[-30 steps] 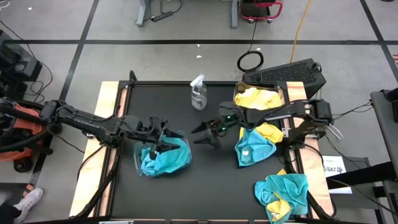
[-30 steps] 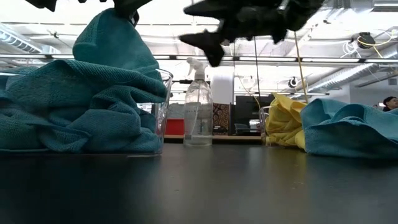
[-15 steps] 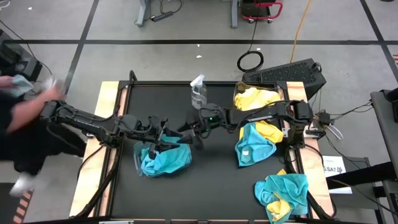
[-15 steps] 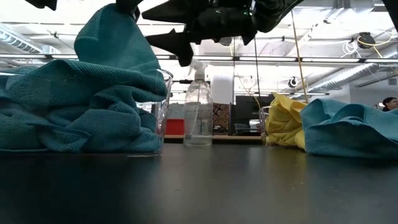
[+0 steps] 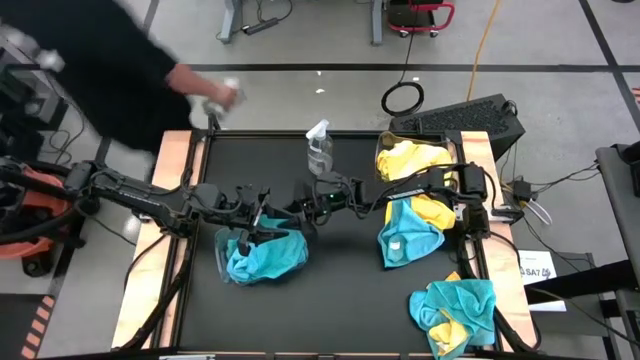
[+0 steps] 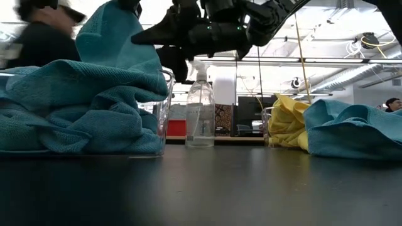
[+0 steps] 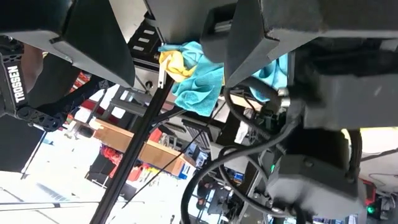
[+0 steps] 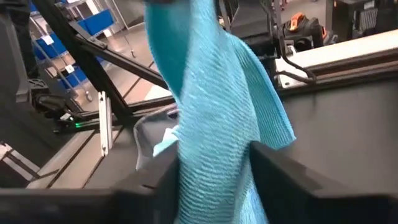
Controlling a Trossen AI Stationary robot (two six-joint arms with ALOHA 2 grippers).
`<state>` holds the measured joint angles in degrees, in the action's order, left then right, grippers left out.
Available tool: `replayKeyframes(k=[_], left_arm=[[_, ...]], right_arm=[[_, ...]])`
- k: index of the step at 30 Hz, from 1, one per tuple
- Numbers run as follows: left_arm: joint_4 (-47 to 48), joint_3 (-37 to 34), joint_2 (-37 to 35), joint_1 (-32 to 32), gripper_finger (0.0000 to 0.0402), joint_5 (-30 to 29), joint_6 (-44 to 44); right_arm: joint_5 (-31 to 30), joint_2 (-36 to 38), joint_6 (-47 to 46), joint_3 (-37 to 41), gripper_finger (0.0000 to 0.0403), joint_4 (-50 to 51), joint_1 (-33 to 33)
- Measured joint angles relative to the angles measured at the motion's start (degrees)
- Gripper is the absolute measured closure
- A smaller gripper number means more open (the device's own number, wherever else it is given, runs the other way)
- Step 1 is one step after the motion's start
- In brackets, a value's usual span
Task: Sort microfiber towel by color & place in baskets
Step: Put the blue towel into the bottom transparent bin
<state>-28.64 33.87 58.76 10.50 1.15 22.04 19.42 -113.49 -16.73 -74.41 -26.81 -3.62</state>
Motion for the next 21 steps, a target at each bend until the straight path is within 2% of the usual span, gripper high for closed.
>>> replayKeyframes(k=[2,6,7,15,21], left_arm=[[0.04,0.0,0.0,0.0,0.0146,-0.04,-0.02],[0.06,0.0,0.0,0.0,0.0146,-0.21,0.02],[-0.06,0.0,0.0,0.0,0.0146,-0.2,0.07],[-6.85,0.01,-0.73,-0.31,0.0146,-0.22,0.43],[-5.08,0.0,-1.74,-0.31,0.0146,2.62,7.27]], right_arm=[[0.08,0.12,0.54,0.0,0.0264,-0.46,0.1],[0.73,0.13,3.21,-0.02,0.0372,0.25,0.37],[1.55,0.13,3.61,-0.02,0.0386,0.71,0.37],[3.25,0.24,4.9,0.0,0.04,7.76,0.85],[3.5,0.13,5.25,0.04,0.0402,11.02,0.9]])
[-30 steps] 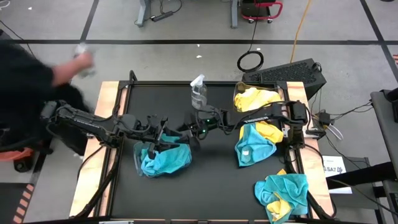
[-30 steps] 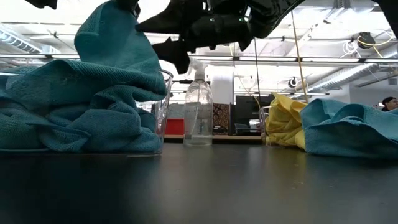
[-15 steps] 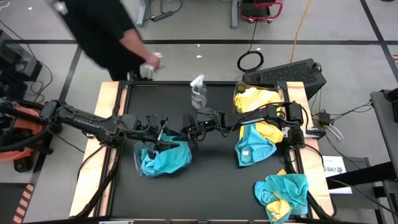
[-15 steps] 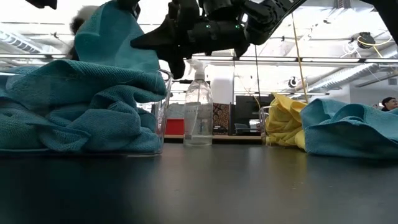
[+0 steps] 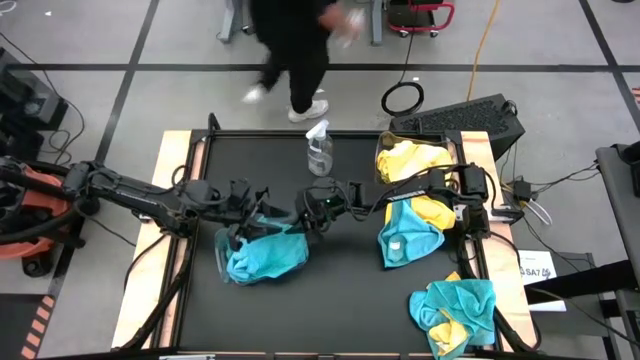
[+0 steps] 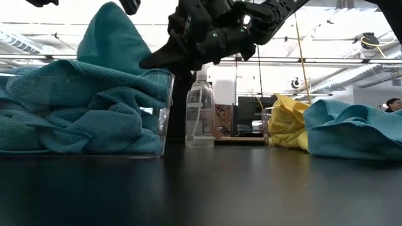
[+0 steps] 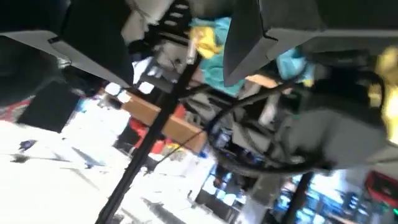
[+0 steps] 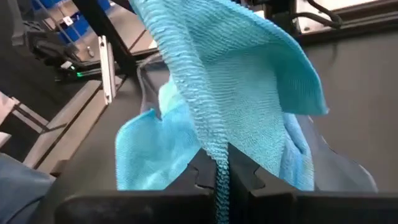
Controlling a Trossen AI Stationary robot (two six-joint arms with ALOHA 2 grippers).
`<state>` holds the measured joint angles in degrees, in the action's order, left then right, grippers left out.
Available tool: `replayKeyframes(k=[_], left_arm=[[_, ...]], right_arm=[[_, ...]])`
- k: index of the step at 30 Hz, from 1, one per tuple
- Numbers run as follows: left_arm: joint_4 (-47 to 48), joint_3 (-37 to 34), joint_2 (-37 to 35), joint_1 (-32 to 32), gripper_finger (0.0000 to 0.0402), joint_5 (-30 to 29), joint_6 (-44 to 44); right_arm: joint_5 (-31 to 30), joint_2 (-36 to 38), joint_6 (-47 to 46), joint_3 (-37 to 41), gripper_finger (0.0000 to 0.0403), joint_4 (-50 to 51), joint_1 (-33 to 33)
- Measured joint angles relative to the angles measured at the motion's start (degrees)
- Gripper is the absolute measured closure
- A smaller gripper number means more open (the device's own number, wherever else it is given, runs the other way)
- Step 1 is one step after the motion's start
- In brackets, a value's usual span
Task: Sort microfiber towel by color & place in baskets
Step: Put the blue towel into the bottom transparent bin
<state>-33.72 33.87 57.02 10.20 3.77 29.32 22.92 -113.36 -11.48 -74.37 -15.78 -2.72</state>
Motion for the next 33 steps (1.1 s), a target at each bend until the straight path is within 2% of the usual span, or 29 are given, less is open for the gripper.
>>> replayKeyframes(k=[4,11,19,22,27,33], left_arm=[[5.04,0.09,-1.01,0.51,0.0146,2.25,4.26],[19.78,-0.01,0.42,2.75,0.0146,2.84,9.08],[22.02,0.0,1.06,2.73,0.0155,3.14,10.88],[21.93,0.0,0.82,2.73,0.0182,3.32,10.87],[23.16,0.0,0.8,2.14,0.0254,3.34,10.44],[34.69,0.02,1.88,2.43,0.034,5.49,12.03]], right_arm=[[1.57,0.01,-0.03,0.0,0.0402,-1.08,0.22],[4.06,0.07,-0.29,0.0,0.0402,-1.06,0.15],[10.78,0.07,-0.27,0.0,0.0397,0.71,0.23],[11.75,0.07,0.02,0.0,0.0394,1.49,0.21],[11.98,0.07,0.17,0.0,0.0393,1.43,0.21],[11.97,0.07,0.19,0.0,0.0365,-0.12,0.21]])
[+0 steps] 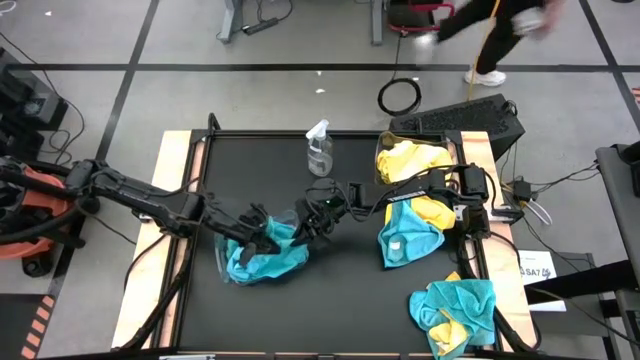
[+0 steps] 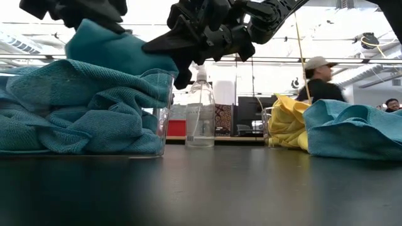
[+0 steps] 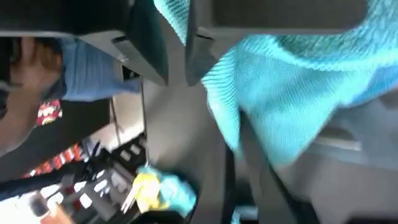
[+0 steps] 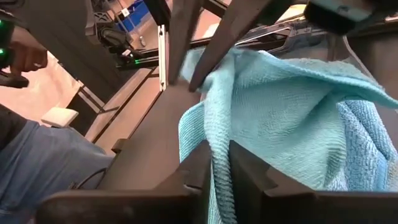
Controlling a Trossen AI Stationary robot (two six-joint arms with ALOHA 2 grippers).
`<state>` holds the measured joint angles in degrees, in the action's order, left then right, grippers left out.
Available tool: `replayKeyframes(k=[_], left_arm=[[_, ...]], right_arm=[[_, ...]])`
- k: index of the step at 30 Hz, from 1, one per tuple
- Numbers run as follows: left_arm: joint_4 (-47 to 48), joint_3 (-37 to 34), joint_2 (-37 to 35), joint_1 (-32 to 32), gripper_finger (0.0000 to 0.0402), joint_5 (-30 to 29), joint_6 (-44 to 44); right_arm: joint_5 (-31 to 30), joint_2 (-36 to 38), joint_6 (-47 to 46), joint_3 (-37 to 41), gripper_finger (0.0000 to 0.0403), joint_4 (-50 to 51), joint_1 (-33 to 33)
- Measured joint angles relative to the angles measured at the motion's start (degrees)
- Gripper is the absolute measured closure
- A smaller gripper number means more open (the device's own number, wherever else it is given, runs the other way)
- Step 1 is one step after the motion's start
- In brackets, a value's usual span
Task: Sort microfiber towel by color & place in baskets
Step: Put the blue towel into the bottom transparent bin
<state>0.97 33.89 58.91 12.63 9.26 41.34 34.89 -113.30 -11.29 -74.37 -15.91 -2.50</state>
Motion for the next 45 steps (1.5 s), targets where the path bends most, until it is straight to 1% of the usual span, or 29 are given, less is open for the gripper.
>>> replayKeyframes(k=[3,6,12,15,19,21,25,29,32,37,41,45], left_arm=[[1.31,0.04,1.41,0.35,0.0373,1.38,0.26],[4.82,0.04,3.66,0.58,0.0394,1.72,0.38],[12.35,0.04,7.31,0.63,0.0397,2.86,1.73],[17.83,0.04,8.36,0.61,0.0397,3.77,2.75],[23.94,0.07,10.29,0.61,0.0397,4.18,3.26],[24.18,0.04,11.69,0.59,0.0397,4.28,3.03],[23.33,0.07,14.93,0.59,0.0397,5.96,3.25],[22.73,0.07,16.31,0.57,0.0395,10.26,4.35],[21.64,0.21,15.86,0.59,0.0378,12.01,5.89],[21.75,3.15,13.99,0.59,0.0317,12.6,6.3],[22.08,6.57,12.16,0.61,0.0253,12.7,5.92],[22.47,9.99,10.31,0.59,0.0191,12.74,4.79]], right_arm=[[-0.01,0.0,-0.04,0.0,0.0346,-0.14,0.0],[-0.06,0.16,-0.02,0.0,0.0321,-0.09,-0.13],[-0.03,3.11,-0.02,-0.02,0.025,0.95,-1.07],[-0.06,5.7,-0.01,0.0,0.0215,3.68,-1.87],[-0.06,10.28,0.56,0.0,0.0183,6.84,-3.21],[-0.04,12.66,1.72,0.0,0.0175,8.81,-3.71],[-0.15,18.75,5.36,-0.02,0.017,17.87,-4.52],[-0.74,25.91,11.46,-0.04,0.0172,35.68,-4.77],[-3.16,30.9,14.8,-0.04,0.0176,49.74,-4.79],[-7.8,37.13,15.7,-0.04,0.0178,70.08,-4.11],[-13.85,39.89,16.09,-0.04,0.0169,82.44,-2.23],[-18.89,41.47,14.66,1.28,0.015,88.79,-0.5]])
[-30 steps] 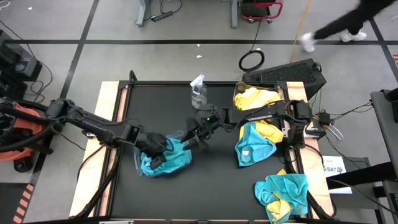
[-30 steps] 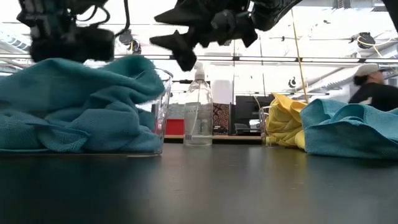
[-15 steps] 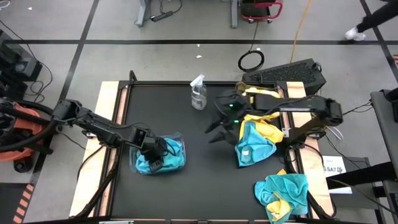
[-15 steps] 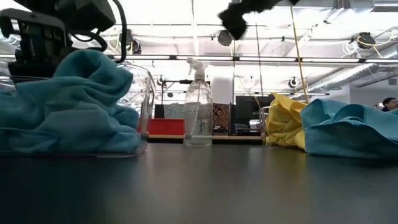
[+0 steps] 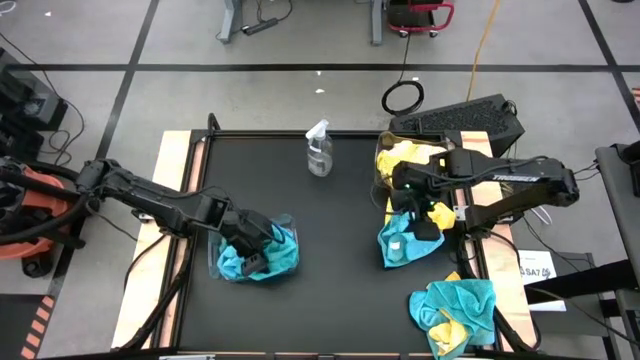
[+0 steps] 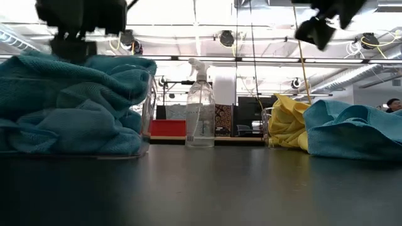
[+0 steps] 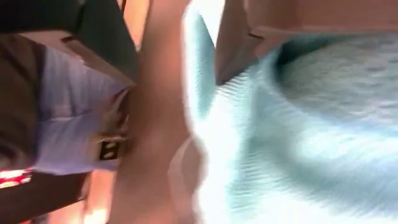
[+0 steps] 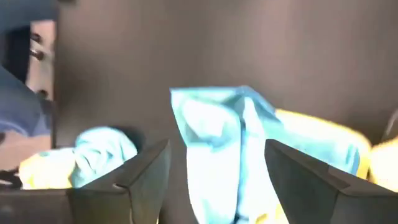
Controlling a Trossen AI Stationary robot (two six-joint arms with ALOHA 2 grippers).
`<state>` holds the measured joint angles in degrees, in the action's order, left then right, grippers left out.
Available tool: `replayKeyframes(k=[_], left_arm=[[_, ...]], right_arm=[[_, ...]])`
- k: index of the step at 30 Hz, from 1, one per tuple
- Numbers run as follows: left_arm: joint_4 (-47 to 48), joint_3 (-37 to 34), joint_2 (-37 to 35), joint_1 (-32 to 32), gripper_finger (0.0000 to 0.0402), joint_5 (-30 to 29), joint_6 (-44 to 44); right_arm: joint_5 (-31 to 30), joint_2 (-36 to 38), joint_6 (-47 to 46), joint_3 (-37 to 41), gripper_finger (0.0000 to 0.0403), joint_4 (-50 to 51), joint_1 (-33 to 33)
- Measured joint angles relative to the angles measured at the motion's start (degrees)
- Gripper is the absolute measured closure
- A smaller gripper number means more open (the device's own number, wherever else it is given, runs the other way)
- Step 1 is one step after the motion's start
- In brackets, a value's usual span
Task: Sort microfiber towel by color & place in baskets
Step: Put the blue towel into the bottom transparent bin
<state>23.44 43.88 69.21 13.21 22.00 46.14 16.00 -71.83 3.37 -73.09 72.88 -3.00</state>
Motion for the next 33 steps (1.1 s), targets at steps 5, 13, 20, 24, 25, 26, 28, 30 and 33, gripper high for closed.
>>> replayKeyframes(k=[5,13,20,24,25,26,28,30,33], left_arm=[[-0.04,3.39,-1.16,-0.65,0.0137,-0.09,-1.03],[-0.14,7.74,-1.14,-1.11,0.0118,-1.29,-5.82],[-0.26,12.26,-1.14,-3.03,0.0118,-3.57,-10.88],[-0.38,13.93,-1.12,-5.13,0.0118,-5.67,-14.08],[-0.58,14.29,-1.12,-5.87,0.0118,-5.94,-15.0],[-0.65,14.55,-1.1,-6.61,0.0118,-6.01,-15.54],[-1.1,14.84,-1.1,-7.94,0.0118,-6.03,-16.68],[-1.93,14.96,-1.07,-9.12,0.0118,-6.03,-17.1],[-3.28,15.01,-1.09,-10.6,0.0118,-5.75,-18.47]], right_arm=[[-1.18,3.58,-4.03,8.37,0.0129,1.2,1.75],[-2.96,10.28,-11.92,25.75,0.0124,-4.81,4.17],[-5.51,11.27,-15.12,32.75,0.0124,-13.86,5.85],[-6.6,9.41,-16.08,32.75,0.0137,-13.86,6.79],[-7.05,8.77,-16.36,32.75,0.0143,-13.84,7.12],[-7.16,7.9,-16.79,32.75,0.0149,-14.09,7.28],[-7.13,6.26,-18.97,32.75,0.0159,-15.55,7.61],[-6.96,4.6,-21.45,32.75,0.0169,-18.24,8.04],[-8.24,1.95,-23.79,32.75,0.0179,-22.52,8.98]])
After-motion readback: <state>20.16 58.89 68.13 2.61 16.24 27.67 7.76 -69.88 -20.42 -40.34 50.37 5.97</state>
